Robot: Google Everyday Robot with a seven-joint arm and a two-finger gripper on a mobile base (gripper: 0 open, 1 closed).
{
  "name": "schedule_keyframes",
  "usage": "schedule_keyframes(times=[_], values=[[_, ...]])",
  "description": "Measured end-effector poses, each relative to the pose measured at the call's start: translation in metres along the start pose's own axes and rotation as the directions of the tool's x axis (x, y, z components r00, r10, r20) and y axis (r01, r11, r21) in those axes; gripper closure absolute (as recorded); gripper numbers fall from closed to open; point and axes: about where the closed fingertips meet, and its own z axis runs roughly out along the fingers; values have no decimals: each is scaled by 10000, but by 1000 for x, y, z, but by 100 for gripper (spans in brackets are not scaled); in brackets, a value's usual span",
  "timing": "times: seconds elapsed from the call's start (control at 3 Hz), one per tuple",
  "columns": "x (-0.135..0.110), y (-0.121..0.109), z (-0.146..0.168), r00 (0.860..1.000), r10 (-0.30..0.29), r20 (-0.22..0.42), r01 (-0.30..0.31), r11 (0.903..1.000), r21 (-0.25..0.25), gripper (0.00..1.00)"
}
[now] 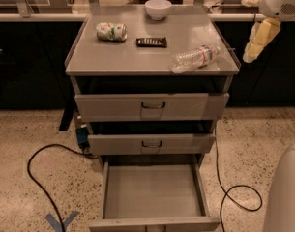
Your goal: Place water bottle into bottom drawer
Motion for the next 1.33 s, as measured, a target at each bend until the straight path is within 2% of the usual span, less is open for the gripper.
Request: schedule_keyframes(times=[0.33, 0.67, 1.0, 1.33], values=[[8, -11, 22, 9993, 200, 307, -207, 9996, 202, 0], [3, -25, 59, 9966, -37, 817, 22, 9998, 181, 0], [-13, -36, 97, 9914, -618, 1151, 624, 9981, -19, 0], [-33, -35, 135, 9831, -1087, 1472, 1172, 9918, -503, 0]])
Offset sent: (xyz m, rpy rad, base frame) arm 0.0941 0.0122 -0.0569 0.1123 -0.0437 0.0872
